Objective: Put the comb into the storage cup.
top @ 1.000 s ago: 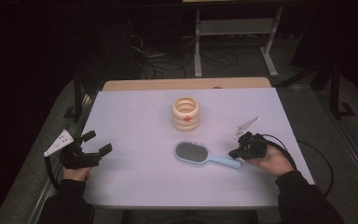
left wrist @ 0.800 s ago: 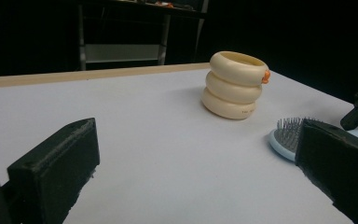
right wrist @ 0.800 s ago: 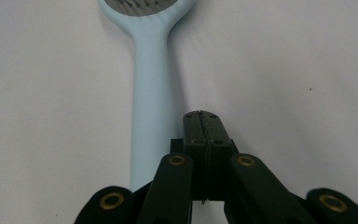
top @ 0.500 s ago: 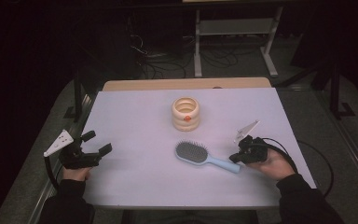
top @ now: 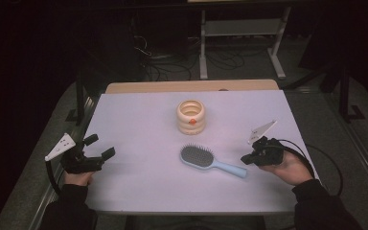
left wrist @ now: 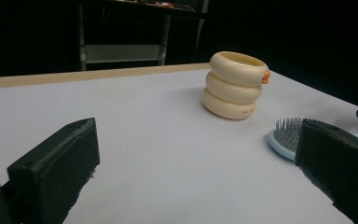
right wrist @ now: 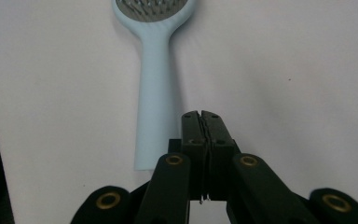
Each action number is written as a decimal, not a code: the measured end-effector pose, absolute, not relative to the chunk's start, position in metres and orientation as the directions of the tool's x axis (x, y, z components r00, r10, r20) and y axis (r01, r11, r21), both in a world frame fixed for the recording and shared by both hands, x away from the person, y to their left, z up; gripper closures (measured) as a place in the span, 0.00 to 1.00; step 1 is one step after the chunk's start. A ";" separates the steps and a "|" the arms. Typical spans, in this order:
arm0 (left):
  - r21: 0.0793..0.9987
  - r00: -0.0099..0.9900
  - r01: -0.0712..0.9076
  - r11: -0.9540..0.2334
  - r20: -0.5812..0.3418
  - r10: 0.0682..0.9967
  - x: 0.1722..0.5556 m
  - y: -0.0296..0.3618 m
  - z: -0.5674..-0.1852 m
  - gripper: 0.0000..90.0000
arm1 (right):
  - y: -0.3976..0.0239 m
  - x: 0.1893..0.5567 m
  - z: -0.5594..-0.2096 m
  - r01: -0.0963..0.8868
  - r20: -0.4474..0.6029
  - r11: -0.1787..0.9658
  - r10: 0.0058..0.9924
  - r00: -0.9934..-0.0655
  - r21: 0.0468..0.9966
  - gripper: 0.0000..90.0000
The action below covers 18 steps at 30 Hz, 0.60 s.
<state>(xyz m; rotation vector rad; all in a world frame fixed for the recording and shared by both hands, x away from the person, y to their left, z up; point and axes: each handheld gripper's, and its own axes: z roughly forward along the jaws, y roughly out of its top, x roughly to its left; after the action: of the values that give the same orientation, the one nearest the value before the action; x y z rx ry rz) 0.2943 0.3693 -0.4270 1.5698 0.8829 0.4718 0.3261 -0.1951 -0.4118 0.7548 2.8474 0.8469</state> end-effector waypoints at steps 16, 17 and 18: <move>0.961 0.625 0.277 -0.002 -0.178 0.760 0.295 0.369 -0.427 0.00 | -0.189 0.333 -0.389 0.460 0.101 0.710 0.486 -0.868 0.533 0.38; 0.960 0.625 0.279 -0.002 -0.180 0.760 0.295 0.369 -0.427 0.00 | -0.187 0.333 -0.388 0.449 0.094 0.715 0.478 -0.873 0.535 0.31; 0.961 0.625 0.278 -0.003 -0.178 0.760 0.295 0.369 -0.427 0.00 | -0.185 0.332 -0.388 0.447 0.084 0.715 0.482 -0.872 0.538 0.21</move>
<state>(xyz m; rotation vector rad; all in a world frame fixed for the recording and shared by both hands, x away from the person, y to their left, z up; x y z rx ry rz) 0.2951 0.3691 -0.4275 1.5773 0.8885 0.4720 0.3323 -0.1845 -0.3882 0.7726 2.8518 0.8690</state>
